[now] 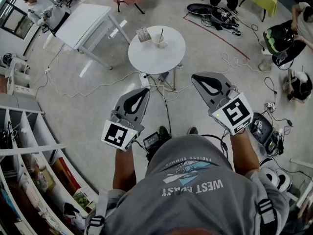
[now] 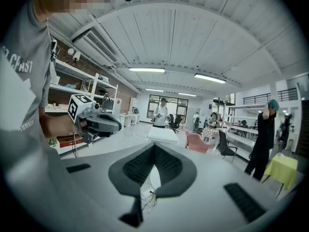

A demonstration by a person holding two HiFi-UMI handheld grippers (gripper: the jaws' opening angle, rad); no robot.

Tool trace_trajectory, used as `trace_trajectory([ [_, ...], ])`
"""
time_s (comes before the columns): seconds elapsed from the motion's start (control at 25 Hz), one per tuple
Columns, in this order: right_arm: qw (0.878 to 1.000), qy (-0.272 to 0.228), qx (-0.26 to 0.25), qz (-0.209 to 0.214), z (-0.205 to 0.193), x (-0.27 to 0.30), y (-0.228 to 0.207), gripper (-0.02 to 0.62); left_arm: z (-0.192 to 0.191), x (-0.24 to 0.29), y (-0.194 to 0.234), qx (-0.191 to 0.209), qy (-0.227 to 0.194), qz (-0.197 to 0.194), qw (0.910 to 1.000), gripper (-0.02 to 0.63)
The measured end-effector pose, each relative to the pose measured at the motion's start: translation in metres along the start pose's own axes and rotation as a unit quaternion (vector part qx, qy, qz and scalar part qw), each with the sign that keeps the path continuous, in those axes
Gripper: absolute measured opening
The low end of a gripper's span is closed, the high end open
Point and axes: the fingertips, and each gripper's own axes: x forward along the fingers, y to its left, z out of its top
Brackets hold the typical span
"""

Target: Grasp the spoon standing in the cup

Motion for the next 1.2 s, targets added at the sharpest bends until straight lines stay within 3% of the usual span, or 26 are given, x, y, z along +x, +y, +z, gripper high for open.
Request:
trace_trajectory([
  [0.72, 1.0, 0.009, 0.026, 0.0, -0.011, 0.025, -0.021, 0.002, -0.01, 0.018, 0.024, -0.009, 0.013, -0.003, 0.9999, 0.005],
  [0.88, 0.997, 0.01, 0.078, -0.02, -0.012, 0.041, -0.026, 0.002, -0.014, 0.015, 0.042, -0.008, 0.015, -0.008, 0.9998, 0.003],
  [1.2, 0.994, 0.018, 0.089, -0.06, -0.013, 0.08, -0.03, 0.002, -0.028, 0.013, 0.09, -0.005, 0.003, -0.029, 0.9996, 0.003],
])
